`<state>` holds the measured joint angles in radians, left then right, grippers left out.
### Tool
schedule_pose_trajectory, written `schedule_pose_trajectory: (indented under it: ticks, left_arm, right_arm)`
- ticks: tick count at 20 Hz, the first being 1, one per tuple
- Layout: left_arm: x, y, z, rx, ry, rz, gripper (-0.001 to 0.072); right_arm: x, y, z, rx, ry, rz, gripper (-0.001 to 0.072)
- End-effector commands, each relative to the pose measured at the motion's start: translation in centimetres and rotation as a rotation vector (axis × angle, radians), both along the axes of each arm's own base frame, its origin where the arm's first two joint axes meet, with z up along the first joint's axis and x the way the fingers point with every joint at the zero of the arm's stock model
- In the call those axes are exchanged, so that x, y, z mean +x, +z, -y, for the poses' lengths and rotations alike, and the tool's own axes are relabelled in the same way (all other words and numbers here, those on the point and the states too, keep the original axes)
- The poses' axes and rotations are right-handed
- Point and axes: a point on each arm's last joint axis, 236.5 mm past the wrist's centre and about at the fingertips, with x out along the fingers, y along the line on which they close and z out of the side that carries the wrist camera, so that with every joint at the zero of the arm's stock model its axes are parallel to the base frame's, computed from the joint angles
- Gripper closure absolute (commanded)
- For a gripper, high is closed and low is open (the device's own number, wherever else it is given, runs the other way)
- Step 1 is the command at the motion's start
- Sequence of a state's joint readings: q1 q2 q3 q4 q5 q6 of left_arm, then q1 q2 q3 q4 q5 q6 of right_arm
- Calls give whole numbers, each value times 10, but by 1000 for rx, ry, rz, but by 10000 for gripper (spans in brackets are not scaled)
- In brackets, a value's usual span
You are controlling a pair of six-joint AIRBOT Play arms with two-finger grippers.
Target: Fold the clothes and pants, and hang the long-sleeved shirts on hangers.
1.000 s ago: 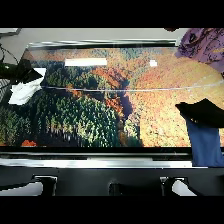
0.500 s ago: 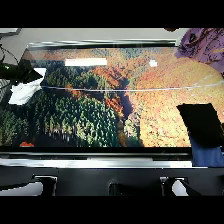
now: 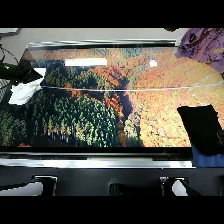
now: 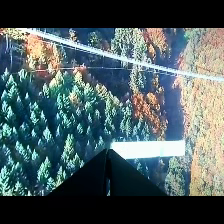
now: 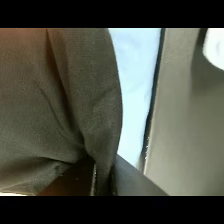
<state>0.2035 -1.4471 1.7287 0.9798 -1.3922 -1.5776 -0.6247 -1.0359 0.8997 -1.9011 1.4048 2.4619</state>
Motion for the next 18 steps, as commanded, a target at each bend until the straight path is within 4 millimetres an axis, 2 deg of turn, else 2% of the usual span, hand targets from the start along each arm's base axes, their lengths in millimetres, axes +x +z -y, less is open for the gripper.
schedule_pose_trajectory:
  ticks: [1,3,4,5,6,7,8,9,10,11,12,13,14,15,16,17,18]
  left_arm:
    - [0,0,0,0,1,0,687]
    - [0,0,0,0,1,0,687]
    - [0,0,0,0,1,0,687]
    - [0,0,0,0,1,0,686]
    - [0,0,0,0,1,0,686]
    - [0,0,0,0,1,0,686]
    - [0,0,0,0,1,0,686]
    - [0,0,-1,1,1,0,686]
    - [0,0,0,0,2,0,686]
    - [-1,-1,0,0,-1,-4,686]
    - [-3,-1,1,0,-6,-13,686]
    - [-6,-2,1,-1,-13,-23,686]
    - [-8,-2,2,0,-18,-28,686]
    - [-9,1,2,2,-19,-22,687]
    - [-11,6,2,6,-19,-9,687]
    - [-15,10,2,18,-21,8,687]
    - [-21,12,1,37,-11,15,687]
  right_arm:
    - [-6,0,2,-10,-4,-24,674]
    - [-9,0,0,-1,-10,-39,672]
    - [-11,0,-1,3,-13,-46,635]
    - [-13,0,-2,6,-15,-54,509]
    - [-15,0,-3,10,-17,-60,341]
    - [-13,1,-2,5,-8,-54,222]
    - [-4,5,3,-9,20,-26,229]
    - [12,14,9,-28,55,31,230]
    - [40,27,15,-53,115,133,231]
    - [75,44,18,-71,185,265,233]
    - [117,65,13,-77,267,429,274]
    - [162,91,-3,-60,368,616,415]
    - [195,114,-23,-53,467,753,449]
    - [223,133,-54,-45,602,843,536]
    - [241,141,-91,-28,758,872,601]
    - [250,139,-130,-6,913,855,664]
    - [254,132,-173,15,1084,817,674]
